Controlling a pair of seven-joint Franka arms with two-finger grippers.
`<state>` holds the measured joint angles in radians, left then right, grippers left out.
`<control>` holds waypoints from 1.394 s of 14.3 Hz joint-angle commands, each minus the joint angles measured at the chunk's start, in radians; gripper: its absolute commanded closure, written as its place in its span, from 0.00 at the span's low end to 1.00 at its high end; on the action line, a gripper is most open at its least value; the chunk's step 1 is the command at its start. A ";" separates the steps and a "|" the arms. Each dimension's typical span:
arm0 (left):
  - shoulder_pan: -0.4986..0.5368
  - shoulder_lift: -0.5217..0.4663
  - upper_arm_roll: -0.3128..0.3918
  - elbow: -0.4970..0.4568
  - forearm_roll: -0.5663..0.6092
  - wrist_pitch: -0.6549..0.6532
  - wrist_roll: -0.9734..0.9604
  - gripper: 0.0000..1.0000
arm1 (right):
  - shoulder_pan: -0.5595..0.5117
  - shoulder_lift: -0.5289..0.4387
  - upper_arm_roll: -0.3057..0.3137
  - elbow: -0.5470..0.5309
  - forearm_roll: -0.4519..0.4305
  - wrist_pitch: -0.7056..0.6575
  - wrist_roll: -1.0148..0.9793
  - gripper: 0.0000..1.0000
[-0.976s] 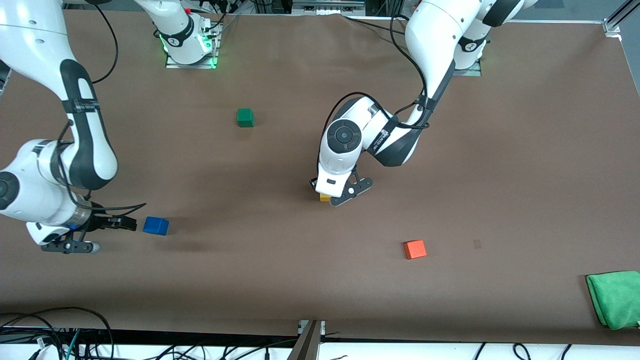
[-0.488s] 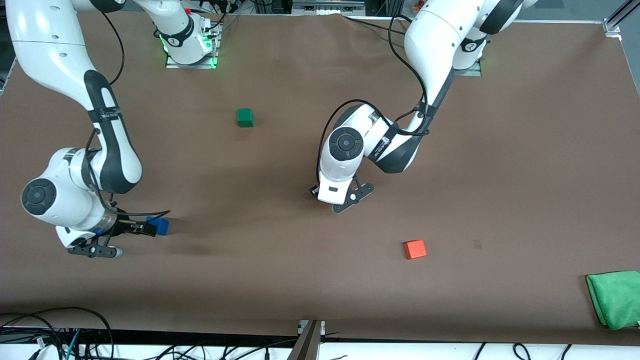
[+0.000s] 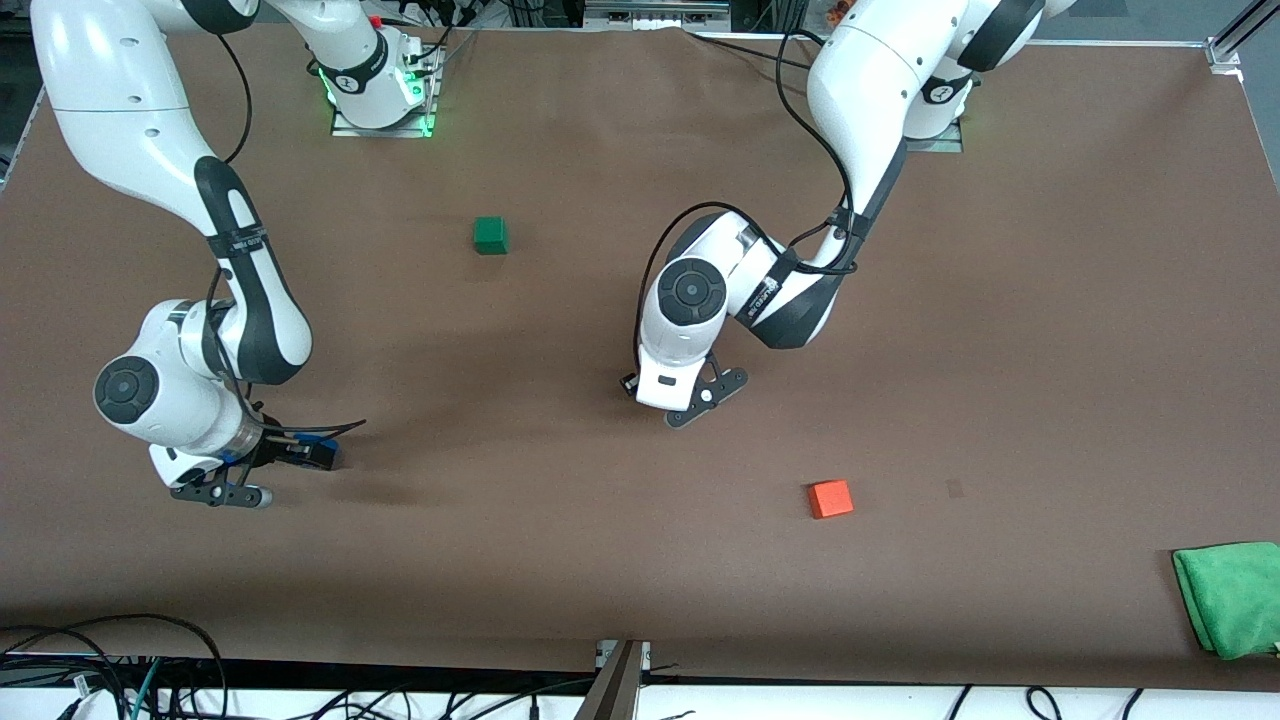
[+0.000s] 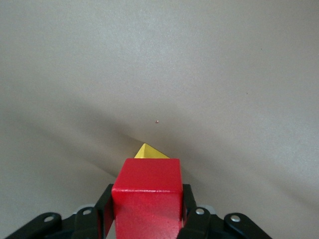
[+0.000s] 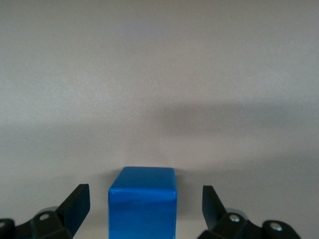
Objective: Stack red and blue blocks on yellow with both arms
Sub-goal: 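Grasp the blue cube with the right gripper while the left gripper releases red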
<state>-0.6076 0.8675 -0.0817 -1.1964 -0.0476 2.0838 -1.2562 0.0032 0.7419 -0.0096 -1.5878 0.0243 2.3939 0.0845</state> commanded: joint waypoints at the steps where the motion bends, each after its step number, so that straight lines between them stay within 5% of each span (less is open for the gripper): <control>1: -0.004 0.013 0.007 0.028 -0.014 -0.013 0.001 1.00 | 0.000 -0.018 0.002 -0.024 0.016 0.018 0.011 0.00; 4: -0.006 0.010 0.008 0.026 -0.011 -0.013 0.003 1.00 | -0.005 -0.018 0.002 -0.024 0.016 0.021 0.009 0.02; 5: -0.004 0.010 0.007 0.026 -0.011 -0.013 0.003 0.93 | -0.005 -0.018 0.002 -0.024 0.016 0.021 0.009 0.03; 8: -0.004 0.011 0.008 0.026 -0.012 -0.014 0.003 0.04 | -0.008 -0.018 0.002 -0.026 0.016 0.021 -0.002 0.11; 15: -0.011 0.010 0.007 0.026 -0.012 -0.024 -0.003 0.00 | -0.008 -0.018 0.002 -0.029 0.016 0.021 -0.005 0.30; 20: -0.015 -0.044 -0.012 0.119 -0.058 -0.282 0.000 0.00 | -0.009 -0.019 0.002 -0.017 0.013 0.018 -0.011 0.71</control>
<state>-0.6120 0.8602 -0.0941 -1.1408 -0.0591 1.9258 -1.2562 -0.0003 0.7410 -0.0103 -1.5905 0.0243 2.4006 0.0851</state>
